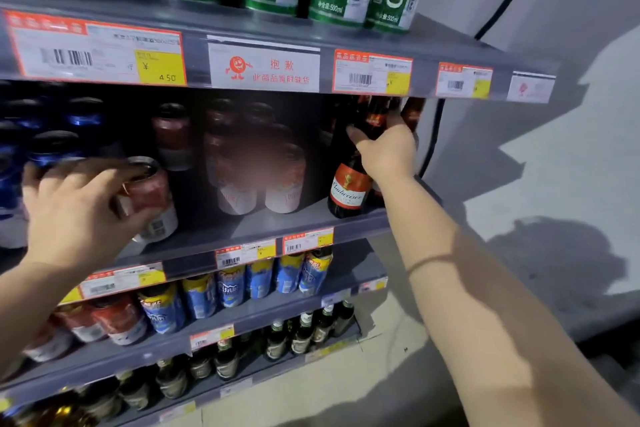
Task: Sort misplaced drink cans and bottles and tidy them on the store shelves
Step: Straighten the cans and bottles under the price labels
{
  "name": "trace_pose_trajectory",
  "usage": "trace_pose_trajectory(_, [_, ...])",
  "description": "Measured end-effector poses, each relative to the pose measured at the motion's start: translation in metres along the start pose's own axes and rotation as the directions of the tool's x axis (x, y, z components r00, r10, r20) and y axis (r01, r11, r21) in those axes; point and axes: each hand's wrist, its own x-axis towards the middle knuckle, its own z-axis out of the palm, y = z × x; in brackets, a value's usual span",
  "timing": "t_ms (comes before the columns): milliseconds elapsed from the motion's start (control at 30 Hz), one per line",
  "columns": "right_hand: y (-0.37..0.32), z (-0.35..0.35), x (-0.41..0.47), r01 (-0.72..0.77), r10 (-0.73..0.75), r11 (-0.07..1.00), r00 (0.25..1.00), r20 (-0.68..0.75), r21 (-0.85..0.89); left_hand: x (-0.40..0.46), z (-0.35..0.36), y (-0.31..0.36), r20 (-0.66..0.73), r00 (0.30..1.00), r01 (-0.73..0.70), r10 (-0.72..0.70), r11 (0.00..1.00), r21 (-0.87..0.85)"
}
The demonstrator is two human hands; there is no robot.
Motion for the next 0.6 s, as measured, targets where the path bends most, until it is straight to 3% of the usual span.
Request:
trace_pose_trajectory(133, [0.005, 0.009, 0.005, -0.024, 0.024, 1.000, 0.999, -0.026, 0.008, -0.006, -0.022, 0.032, -0.104, 0.993, -0.046, 0.059, 0.991, 0.122])
trace_pose_trajectory(200, [0.007, 0.012, -0.007, -0.015, 0.019, 0.999, 0.990, -0.137, 0.031, -0.009, -0.028, 0.044, -0.132, 0.989, -0.047, 0.066, 0.988, 0.144])
trace_pose_trajectory(300, [-0.004, 0.024, -0.053, 0.164, -0.115, 0.977, 0.942, -0.315, 0.134, -0.012, -0.031, 0.039, -0.194, 0.976, -0.086, 0.104, 0.992, 0.097])
trace_pose_trajectory(367, [-0.017, 0.041, -0.090, 0.335, -0.292, 0.925, 0.929, -0.227, 0.179, -0.016, -0.034, 0.033, -0.298, 0.951, -0.063, 0.080, 0.996, 0.068])
trace_pose_trajectory(433, [-0.028, 0.060, -0.118, 0.380, -0.381, 0.908, 0.924, -0.030, 0.179, -0.022, -0.040, 0.031, -0.346, 0.937, 0.038, -0.048, 0.999, -0.036])
trace_pose_trajectory(500, [-0.040, 0.074, -0.137, 0.330, -0.365, 0.917, 0.921, 0.135, 0.226, -0.031, -0.042, 0.025, -0.268, 0.930, 0.177, -0.251, 0.946, -0.272])
trace_pose_trajectory(567, [-0.054, 0.086, -0.151, 0.251, -0.330, 0.926, 0.900, 0.284, 0.281, -0.039, -0.040, 0.018, -0.108, 0.900, 0.313, -0.423, 0.798, -0.515])
trace_pose_trajectory(600, [-0.061, 0.093, -0.157, 0.217, -0.311, 0.936, 0.879, 0.362, 0.277, -0.043, -0.039, 0.016, -0.022, 0.878, 0.389, -0.478, 0.740, -0.549])
